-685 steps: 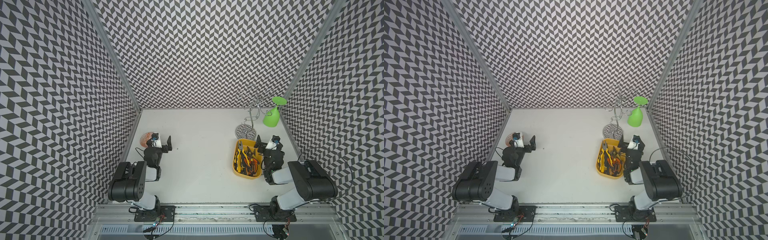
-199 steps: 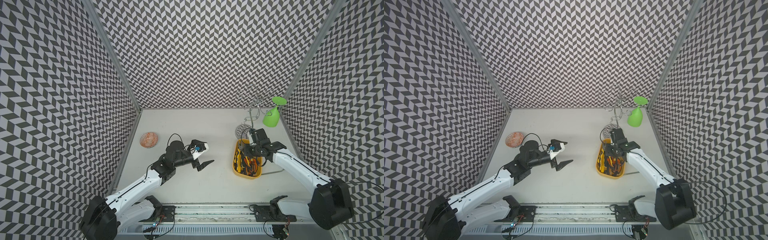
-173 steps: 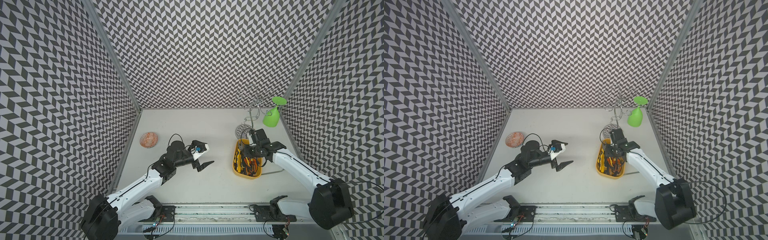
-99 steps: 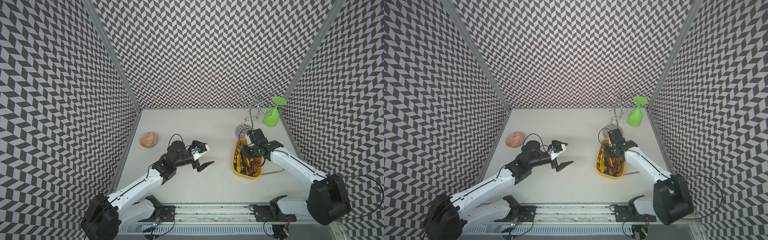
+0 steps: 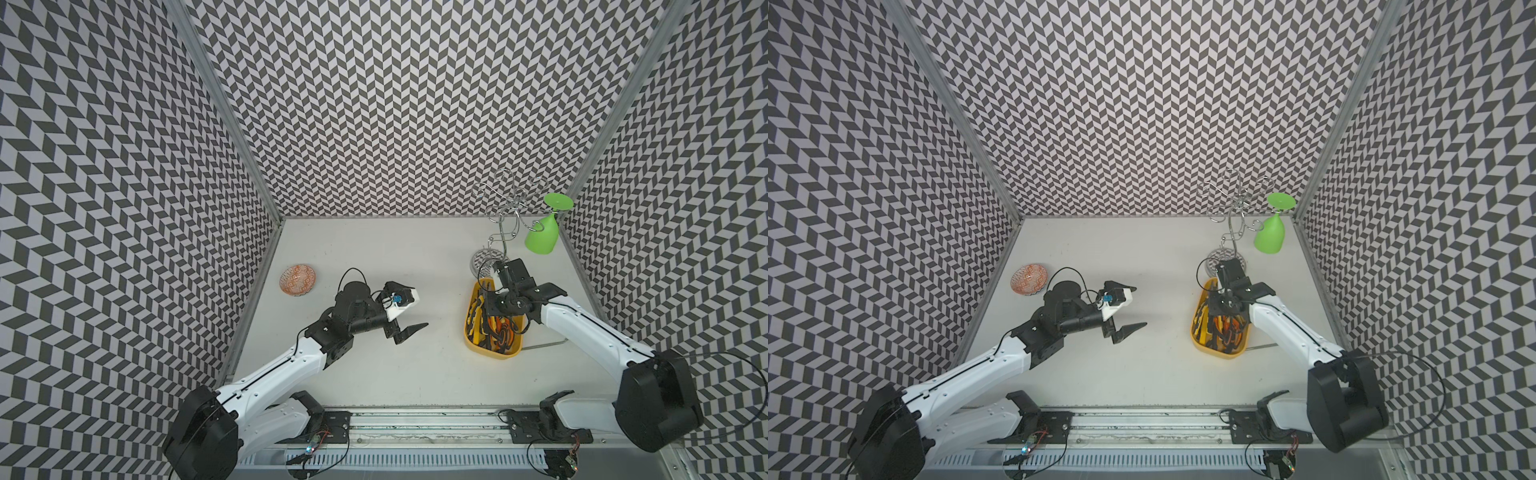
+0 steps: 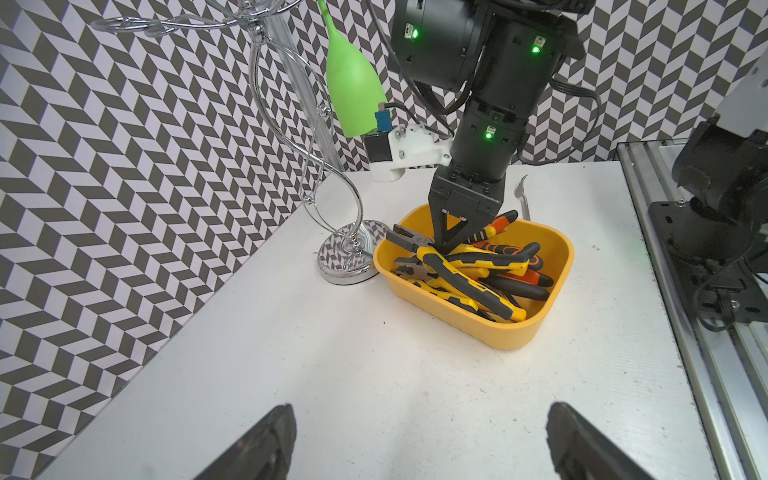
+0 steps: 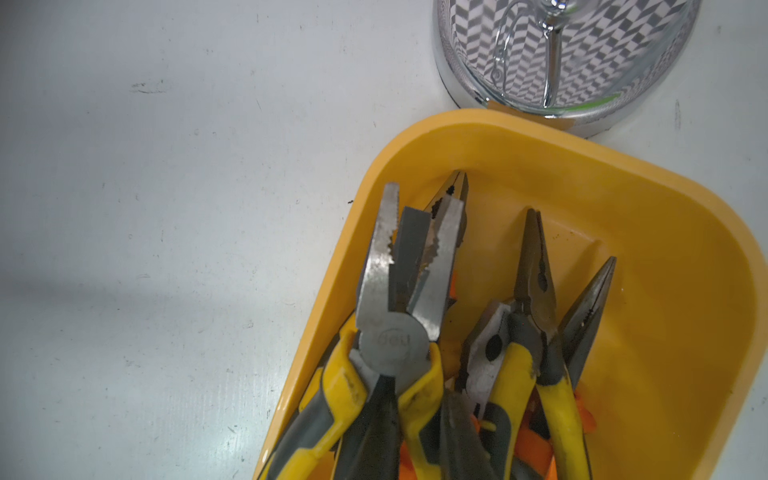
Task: Take the pliers out of the storage box
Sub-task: Pick up the pliers from the storage box.
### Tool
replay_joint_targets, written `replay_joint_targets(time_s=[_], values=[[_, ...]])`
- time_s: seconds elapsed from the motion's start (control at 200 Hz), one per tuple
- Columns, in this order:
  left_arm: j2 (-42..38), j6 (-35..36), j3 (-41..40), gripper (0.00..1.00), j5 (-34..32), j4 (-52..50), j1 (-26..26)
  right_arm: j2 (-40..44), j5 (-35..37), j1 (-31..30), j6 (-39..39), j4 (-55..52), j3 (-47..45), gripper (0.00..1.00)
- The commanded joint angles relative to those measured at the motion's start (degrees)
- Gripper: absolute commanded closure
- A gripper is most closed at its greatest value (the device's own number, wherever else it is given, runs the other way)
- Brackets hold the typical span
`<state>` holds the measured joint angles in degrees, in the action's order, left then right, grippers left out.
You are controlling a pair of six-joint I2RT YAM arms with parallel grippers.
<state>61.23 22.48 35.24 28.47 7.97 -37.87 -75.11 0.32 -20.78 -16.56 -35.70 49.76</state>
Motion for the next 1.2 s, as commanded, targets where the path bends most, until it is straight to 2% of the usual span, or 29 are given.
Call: replay_joint_targets(time_s=[0.0, 0.07, 0.23, 0.28, 0.366, 0.476, 0.636, 0.801, 0.981, 1.046, 1.197], values=[[-0.1, -3.9, 0.1, 0.02, 1.6, 3.6, 0.4, 3.9, 0.8, -0.3, -1.0, 2.0, -2.2, 0.96], [0.0, -7.5, -0.2, 0.02, 2.4, 6.6, 0.5, 5.8, 0.9, -0.3, -0.7, 4.0, -3.5, 1.00], [1.9, -16.1, 0.0, 0.02, 5.4, 13.2, 0.6, 9.9, 1.2, -0.3, -0.5, 8.7, -7.1, 1.00], [3.2, -19.4, 0.4, 0.02, 5.0, 14.8, 0.5, 11.1, 0.8, -0.3, -0.4, 10.2, -8.1, 1.00], [5.8, -27.7, 1.9, 0.02, 0.3, 16.2, 0.5, 13.2, 0.2, -0.3, -0.3, 13.1, -9.6, 1.00], [10.7, -33.3, 6.1, 0.02, 0.3, 15.3, 0.3, 16.4, -0.4, -0.3, -0.5, 16.8, -11.5, 1.00], [17.7, -43.3, 15.0, 0.02, -0.4, 7.9, 0.0, 19.6, -1.4, -0.3, -1.2, 21.0, -13.6, 1.00], [22.4, -47.6, 17.5, 0.02, 1.7, 10.2, -1.5, 22.5, -2.8, -0.3, -2.4, 24.3, -14.7, 1.00], [25.7, -48.7, 19.9, 0.11, 0.1, 12.4, -4.6, 27.3, -4.7, -0.3, -5.8, 29.9, -17.2, 1.00], [27.5, -51.2, 21.6, 0.18, -1.5, 12.9, -4.9, 28.6, -5.8, -0.3, -5.9, 32.3, -18.3, 1.00], [33.1, -54.7, 29.7, 0.27, -3.7, 8.9, -6.1, 29.1, -7.4, -0.3, -5.4, 34.7, -19.1, 1.00]])
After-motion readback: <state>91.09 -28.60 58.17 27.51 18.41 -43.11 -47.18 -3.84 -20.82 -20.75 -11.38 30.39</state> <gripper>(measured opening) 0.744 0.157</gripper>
